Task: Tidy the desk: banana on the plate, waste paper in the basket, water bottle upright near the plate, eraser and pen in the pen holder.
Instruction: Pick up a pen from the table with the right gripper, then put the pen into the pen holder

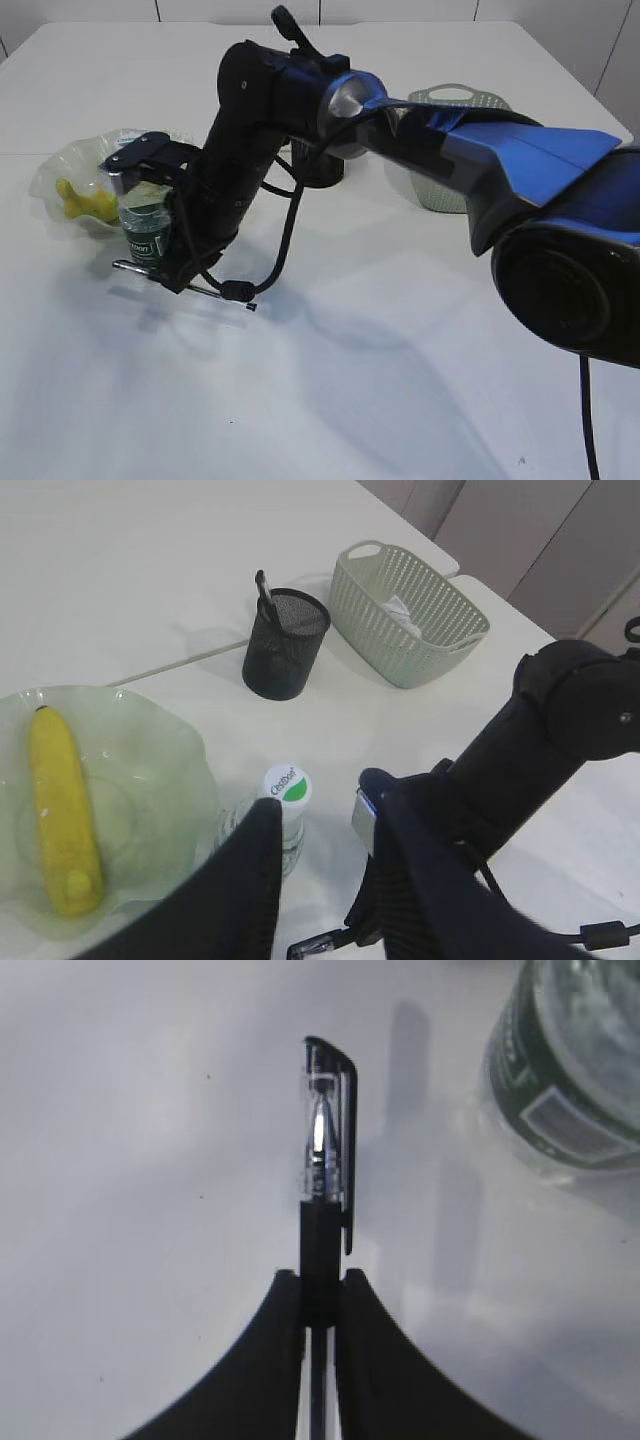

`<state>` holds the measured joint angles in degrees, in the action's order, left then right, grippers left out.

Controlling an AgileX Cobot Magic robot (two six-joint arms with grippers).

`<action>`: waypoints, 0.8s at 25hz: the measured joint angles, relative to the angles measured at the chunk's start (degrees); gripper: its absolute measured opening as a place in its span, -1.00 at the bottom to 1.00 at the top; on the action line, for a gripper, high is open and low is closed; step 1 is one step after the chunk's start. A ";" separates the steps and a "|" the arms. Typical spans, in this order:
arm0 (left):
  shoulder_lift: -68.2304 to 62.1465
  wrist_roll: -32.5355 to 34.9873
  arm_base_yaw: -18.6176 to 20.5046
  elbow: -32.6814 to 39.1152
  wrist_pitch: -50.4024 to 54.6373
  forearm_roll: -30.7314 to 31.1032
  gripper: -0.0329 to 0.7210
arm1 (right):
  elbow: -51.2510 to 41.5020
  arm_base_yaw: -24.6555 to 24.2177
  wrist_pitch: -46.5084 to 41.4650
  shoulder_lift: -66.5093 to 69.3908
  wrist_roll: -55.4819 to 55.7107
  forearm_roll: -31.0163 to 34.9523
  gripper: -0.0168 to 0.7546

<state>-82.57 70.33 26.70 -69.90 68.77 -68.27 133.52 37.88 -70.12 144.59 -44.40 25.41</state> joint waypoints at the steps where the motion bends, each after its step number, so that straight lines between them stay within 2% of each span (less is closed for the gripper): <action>1: 0.00 0.00 0.00 0.00 0.00 0.00 -0.34 | 0.83 0.00 -0.05 0.00 0.14 0.15 -0.86; 20: 0.00 0.00 0.00 0.00 0.00 0.00 -0.34 | 8.03 0.00 -0.75 -4.36 0.72 1.25 -0.86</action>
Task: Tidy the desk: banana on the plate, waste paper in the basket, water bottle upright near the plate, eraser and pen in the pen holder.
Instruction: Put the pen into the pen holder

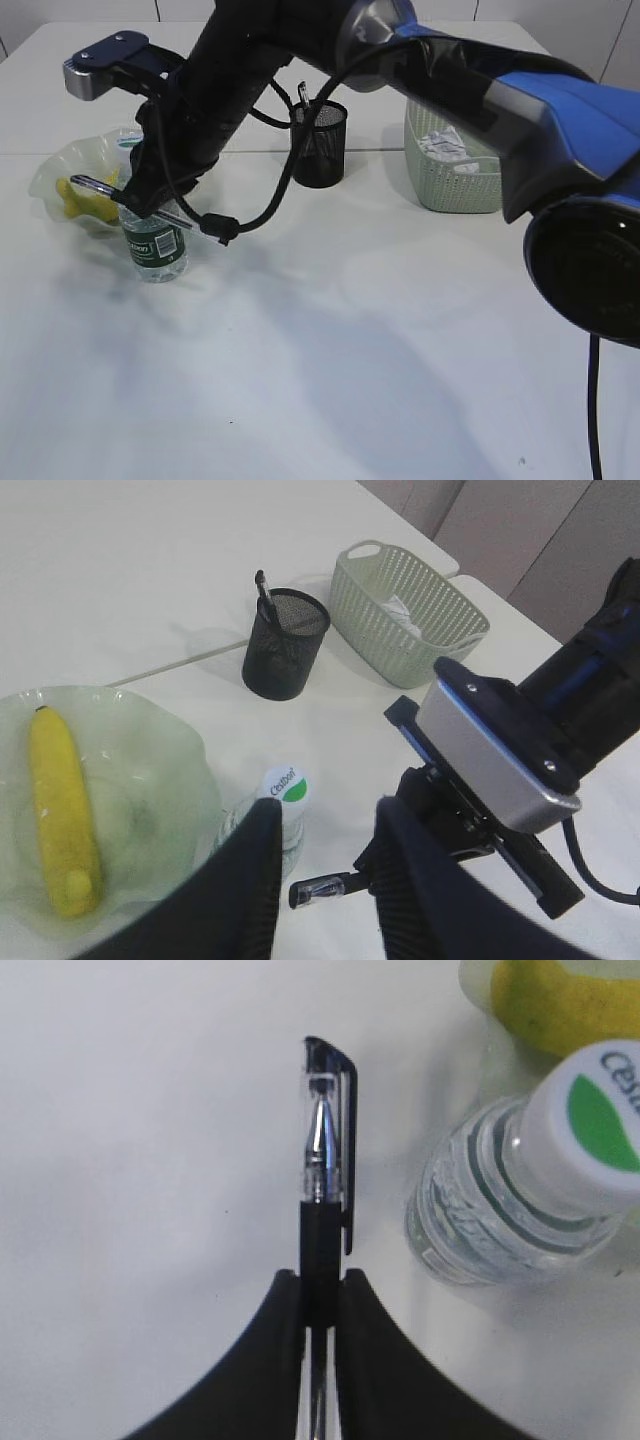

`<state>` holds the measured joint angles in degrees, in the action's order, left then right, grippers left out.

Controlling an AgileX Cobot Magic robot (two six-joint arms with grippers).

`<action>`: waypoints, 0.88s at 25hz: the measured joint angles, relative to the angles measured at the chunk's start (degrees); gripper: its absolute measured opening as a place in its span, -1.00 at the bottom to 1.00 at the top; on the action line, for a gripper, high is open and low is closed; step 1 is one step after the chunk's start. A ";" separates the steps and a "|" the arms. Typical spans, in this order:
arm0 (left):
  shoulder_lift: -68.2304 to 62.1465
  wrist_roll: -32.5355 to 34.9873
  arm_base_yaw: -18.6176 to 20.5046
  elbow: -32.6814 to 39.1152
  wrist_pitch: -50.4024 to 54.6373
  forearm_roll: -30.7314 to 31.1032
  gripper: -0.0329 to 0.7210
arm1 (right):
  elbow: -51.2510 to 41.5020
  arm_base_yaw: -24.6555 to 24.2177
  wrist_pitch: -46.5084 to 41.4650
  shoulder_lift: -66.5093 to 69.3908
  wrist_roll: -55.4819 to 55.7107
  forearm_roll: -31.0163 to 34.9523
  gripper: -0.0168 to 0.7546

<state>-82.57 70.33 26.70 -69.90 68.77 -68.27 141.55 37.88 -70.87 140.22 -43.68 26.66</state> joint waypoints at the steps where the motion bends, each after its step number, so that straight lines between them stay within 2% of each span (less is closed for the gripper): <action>1: 0.00 0.00 0.00 0.00 0.00 0.00 -0.34 | 0.69 0.00 0.00 0.00 0.00 0.34 -0.86; 9: 0.00 0.00 0.00 0.00 0.00 0.00 -0.34 | 8.07 -0.37 -0.39 0.00 0.00 0.92 -0.86; 15: 0.00 0.00 0.00 0.00 0.00 0.00 -0.34 | 13.56 -2.62 -0.83 -0.17 0.00 1.86 -0.86; 22: 0.00 0.00 0.00 0.00 0.00 0.00 -0.34 | 16.60 -6.08 -1.09 -0.41 -0.40 6.92 -0.86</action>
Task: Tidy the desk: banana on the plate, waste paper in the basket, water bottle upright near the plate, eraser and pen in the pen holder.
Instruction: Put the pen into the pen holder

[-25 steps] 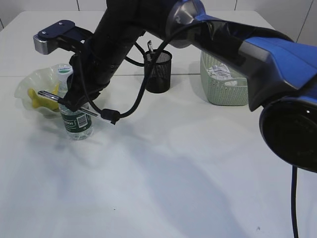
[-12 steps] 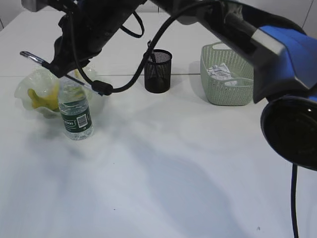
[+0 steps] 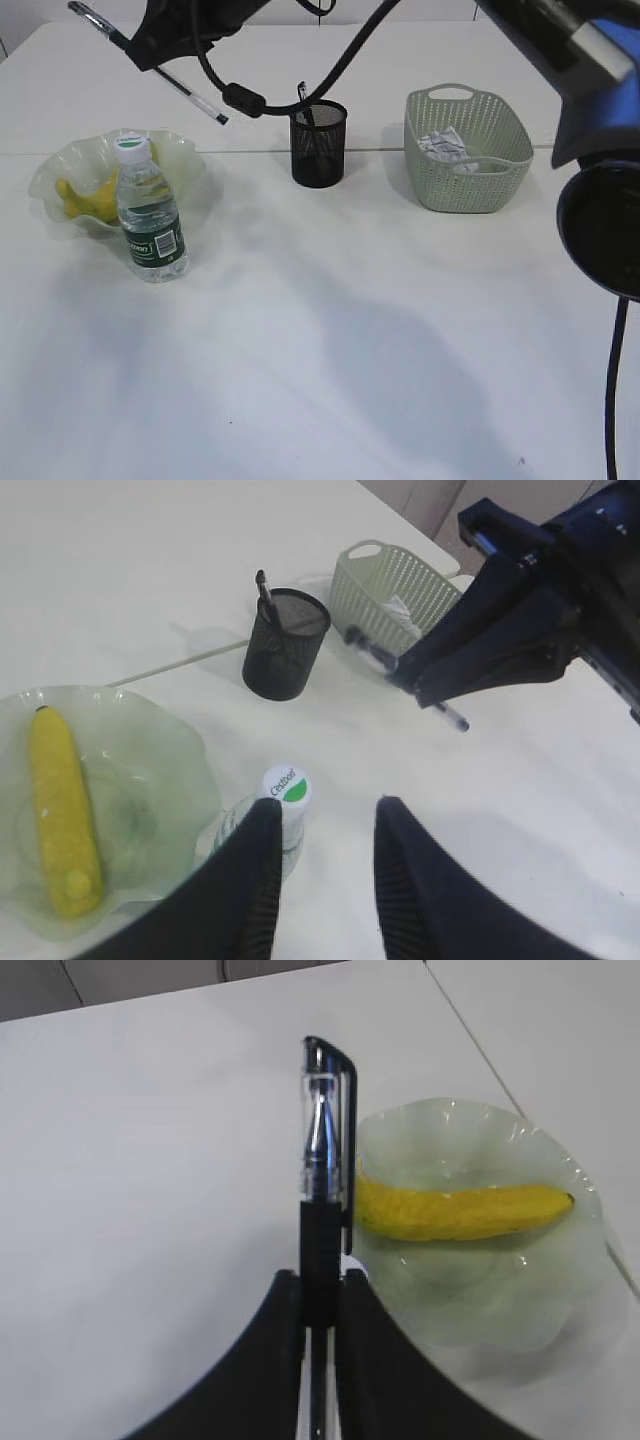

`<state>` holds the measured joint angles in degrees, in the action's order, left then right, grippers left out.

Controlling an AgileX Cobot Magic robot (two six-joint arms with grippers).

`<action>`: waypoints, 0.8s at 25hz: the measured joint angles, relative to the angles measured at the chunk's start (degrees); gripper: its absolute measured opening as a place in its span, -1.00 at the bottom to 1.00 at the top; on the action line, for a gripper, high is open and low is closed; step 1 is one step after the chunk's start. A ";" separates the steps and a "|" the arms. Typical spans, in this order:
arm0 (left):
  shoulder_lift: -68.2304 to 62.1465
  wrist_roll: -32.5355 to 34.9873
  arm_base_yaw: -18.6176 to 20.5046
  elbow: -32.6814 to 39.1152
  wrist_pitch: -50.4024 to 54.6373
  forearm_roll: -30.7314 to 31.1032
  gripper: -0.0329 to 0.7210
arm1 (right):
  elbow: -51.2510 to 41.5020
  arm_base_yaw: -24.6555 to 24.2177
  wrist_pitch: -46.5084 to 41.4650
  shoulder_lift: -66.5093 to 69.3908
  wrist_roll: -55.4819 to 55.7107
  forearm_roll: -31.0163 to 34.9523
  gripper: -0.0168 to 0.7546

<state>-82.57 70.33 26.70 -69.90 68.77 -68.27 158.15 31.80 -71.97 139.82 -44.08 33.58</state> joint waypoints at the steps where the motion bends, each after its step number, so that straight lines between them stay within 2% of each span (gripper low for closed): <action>1: 0.00 0.00 0.00 0.00 0.00 0.00 -0.34 | 0.26 -0.14 0.00 0.00 -0.29 0.38 -0.86; 7: 0.00 0.00 0.00 0.00 0.00 0.00 -0.34 | 2.46 -0.63 -0.12 -0.04 -1.97 2.11 -0.86; 14: 0.00 0.00 0.00 0.00 0.00 1.03 -0.34 | 2.69 -4.79 -0.22 -0.04 -7.88 13.07 -0.86; 20: 0.00 0.00 0.00 0.00 0.00 1.25 -0.34 | 2.87 -8.80 -0.22 -0.04 -13.51 18.86 -0.86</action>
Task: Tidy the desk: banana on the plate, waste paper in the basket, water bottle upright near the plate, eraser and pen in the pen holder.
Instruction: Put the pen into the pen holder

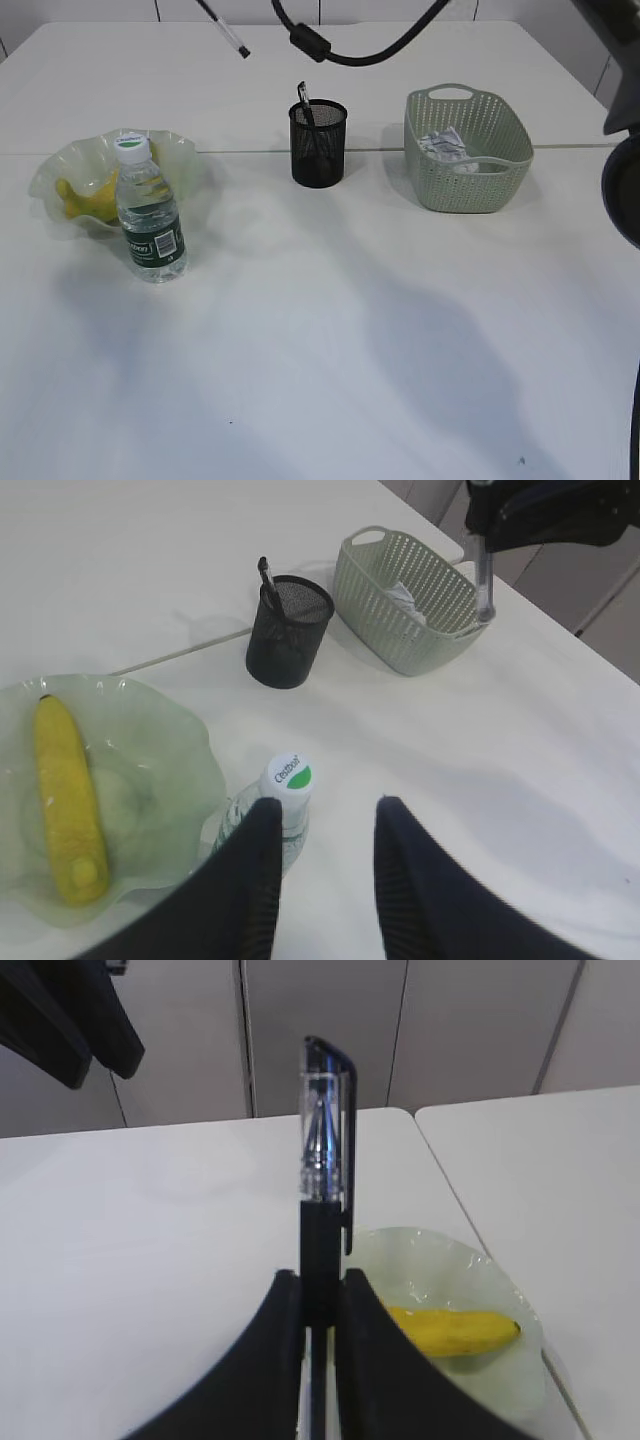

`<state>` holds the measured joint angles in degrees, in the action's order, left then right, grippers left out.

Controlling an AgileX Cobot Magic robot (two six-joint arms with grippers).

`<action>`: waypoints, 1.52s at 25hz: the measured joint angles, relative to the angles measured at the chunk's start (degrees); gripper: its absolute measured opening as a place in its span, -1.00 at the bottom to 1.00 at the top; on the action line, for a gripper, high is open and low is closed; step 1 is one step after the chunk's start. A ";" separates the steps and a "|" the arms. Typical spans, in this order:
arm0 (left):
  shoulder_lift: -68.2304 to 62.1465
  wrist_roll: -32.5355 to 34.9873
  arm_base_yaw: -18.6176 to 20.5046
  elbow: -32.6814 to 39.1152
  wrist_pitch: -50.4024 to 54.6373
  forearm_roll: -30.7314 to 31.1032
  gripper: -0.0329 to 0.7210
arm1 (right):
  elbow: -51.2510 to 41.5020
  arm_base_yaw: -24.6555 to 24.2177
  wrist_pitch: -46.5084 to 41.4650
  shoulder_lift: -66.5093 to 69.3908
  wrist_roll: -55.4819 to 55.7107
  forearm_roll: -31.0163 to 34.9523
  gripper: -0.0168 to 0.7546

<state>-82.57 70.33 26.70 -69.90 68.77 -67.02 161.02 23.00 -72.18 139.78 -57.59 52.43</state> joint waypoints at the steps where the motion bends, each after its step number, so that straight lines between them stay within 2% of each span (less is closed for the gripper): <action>1: 0.00 0.00 0.00 0.00 0.00 0.00 -0.34 | 0.00 -0.40 0.00 0.00 -1.27 1.40 -0.86; 7: 0.00 0.00 0.00 0.00 0.02 0.00 -0.34 | 0.00 -2.83 0.00 0.00 -9.03 9.87 -0.86; 16: 0.00 0.00 0.00 0.00 0.02 0.03 -0.34 | 0.00 -6.37 2.59 0.00 -15.87 11.05 -0.86; 22: 0.00 0.00 0.00 0.00 0.02 0.03 -0.34 | 0.09 -7.97 4.47 2.71 -18.68 16.30 -0.86; 38: 0.00 -0.20 0.00 0.00 0.02 1.16 -0.34 | 0.09 -11.51 7.68 7.55 -26.56 21.69 -0.86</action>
<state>-82.57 70.13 26.70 -69.90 68.79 -65.86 161.11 11.49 -64.50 147.32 -84.15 74.13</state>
